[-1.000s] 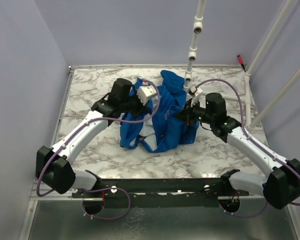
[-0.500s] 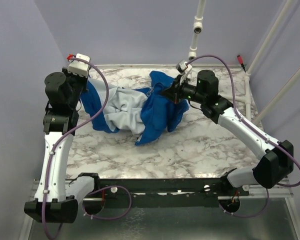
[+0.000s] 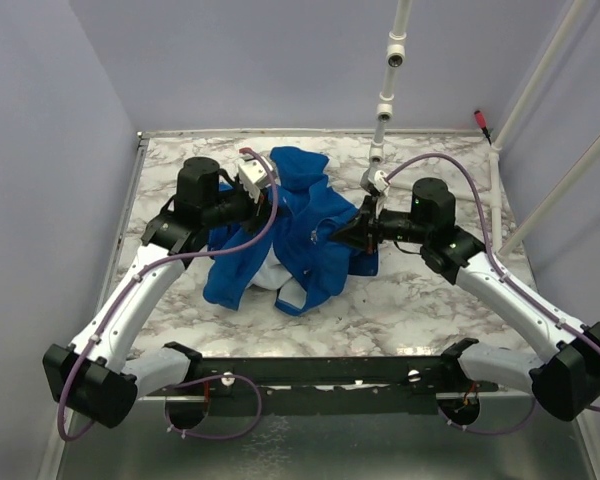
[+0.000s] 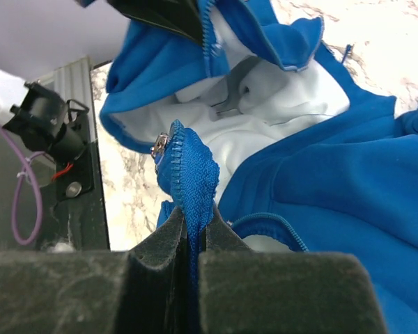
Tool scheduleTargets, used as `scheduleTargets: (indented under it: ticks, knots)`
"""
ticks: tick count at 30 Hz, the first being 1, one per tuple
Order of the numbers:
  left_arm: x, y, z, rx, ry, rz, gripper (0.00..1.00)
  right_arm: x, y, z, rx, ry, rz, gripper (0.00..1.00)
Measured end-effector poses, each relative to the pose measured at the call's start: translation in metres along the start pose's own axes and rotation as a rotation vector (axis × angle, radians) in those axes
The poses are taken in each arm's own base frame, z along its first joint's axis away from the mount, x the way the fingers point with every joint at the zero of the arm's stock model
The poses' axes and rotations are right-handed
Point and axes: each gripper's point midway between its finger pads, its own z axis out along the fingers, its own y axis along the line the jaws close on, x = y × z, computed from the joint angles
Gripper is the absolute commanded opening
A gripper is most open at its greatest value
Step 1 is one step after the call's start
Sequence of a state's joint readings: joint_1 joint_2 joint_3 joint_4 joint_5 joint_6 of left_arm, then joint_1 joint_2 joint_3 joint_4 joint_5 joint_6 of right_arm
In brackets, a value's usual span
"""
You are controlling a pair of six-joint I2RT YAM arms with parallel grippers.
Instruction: Zip up the jacket
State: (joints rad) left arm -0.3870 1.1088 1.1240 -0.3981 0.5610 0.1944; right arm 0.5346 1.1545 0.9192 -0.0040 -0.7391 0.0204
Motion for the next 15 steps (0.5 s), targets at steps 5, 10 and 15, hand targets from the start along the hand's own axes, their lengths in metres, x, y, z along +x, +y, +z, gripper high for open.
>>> scheduleTargets:
  ticks: [5, 10, 15]
  knots:
    - [0.010, -0.013, 0.016, 0.098, 0.038, -0.064, 0.00, 0.010, 0.013, -0.005, -0.064, 0.029, -0.012, 0.01]
    - [0.013, -0.023, 0.019, 0.141, 0.051, -0.100, 0.00, 0.019, 0.016, -0.006, -0.081, 0.070, 0.013, 0.01]
    - [0.013, -0.029, 0.020, 0.158, 0.053, -0.121, 0.00, 0.020, 0.013, -0.003, -0.077, 0.074, 0.030, 0.01]
